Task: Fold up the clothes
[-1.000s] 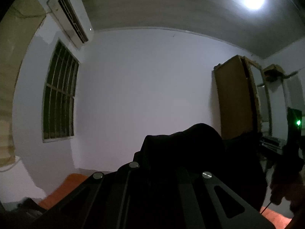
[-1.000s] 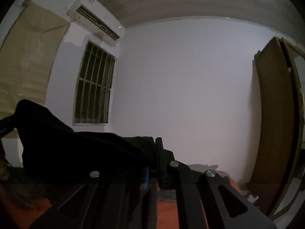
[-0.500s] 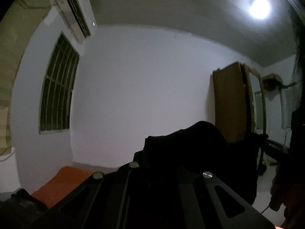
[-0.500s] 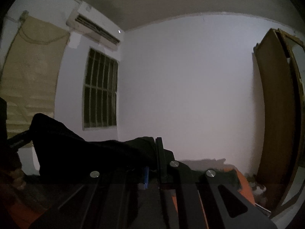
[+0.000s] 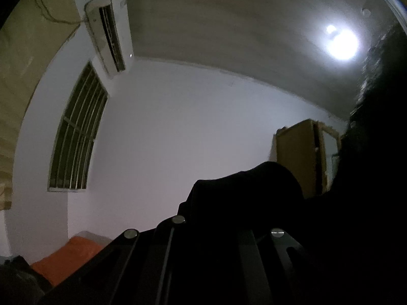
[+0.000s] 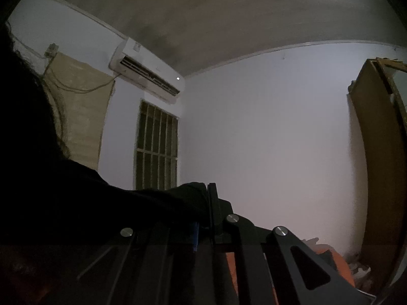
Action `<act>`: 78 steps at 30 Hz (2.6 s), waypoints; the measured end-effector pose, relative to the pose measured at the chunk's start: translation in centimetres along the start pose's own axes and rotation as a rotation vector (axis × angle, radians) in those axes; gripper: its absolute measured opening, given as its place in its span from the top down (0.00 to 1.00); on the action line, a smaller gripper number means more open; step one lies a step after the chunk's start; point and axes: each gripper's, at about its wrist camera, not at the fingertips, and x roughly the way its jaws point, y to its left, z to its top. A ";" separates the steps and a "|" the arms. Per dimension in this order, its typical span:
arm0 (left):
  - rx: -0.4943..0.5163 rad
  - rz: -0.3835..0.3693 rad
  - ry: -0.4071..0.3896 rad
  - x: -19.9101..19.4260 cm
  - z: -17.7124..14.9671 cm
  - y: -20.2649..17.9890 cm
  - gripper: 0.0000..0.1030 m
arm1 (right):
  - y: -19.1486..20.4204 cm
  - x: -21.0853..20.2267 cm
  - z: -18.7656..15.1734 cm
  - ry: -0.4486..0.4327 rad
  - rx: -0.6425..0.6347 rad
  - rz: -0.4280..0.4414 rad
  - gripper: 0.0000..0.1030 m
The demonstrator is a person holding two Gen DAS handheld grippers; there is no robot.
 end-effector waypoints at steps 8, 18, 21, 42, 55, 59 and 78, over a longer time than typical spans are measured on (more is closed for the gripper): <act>-0.121 0.126 0.463 15.0 -15.5 6.3 0.96 | -5.2 12.8 -11.8 0.381 0.170 -0.032 0.95; -0.133 0.212 1.003 27.0 -40.0 13.3 0.97 | -11.5 26.6 -40.5 0.992 0.241 -0.126 0.95; -0.111 0.225 1.111 29.2 -44.9 14.5 0.94 | -14.4 28.2 -46.8 1.088 0.293 -0.161 0.95; -0.339 0.384 1.271 14.6 -46.7 27.5 0.48 | -6.8 17.3 -49.2 1.210 -0.075 -0.072 0.34; -0.228 0.159 1.264 15.6 -49.0 21.6 0.93 | -14.2 22.9 -48.9 1.085 -0.144 -0.298 0.98; -0.205 0.239 1.210 15.5 -47.7 22.2 0.95 | -22.3 24.0 -42.4 0.914 -0.094 -0.528 0.98; -0.108 0.266 1.205 17.5 -48.5 20.0 0.97 | -27.3 25.9 -50.0 1.204 0.399 -0.249 0.96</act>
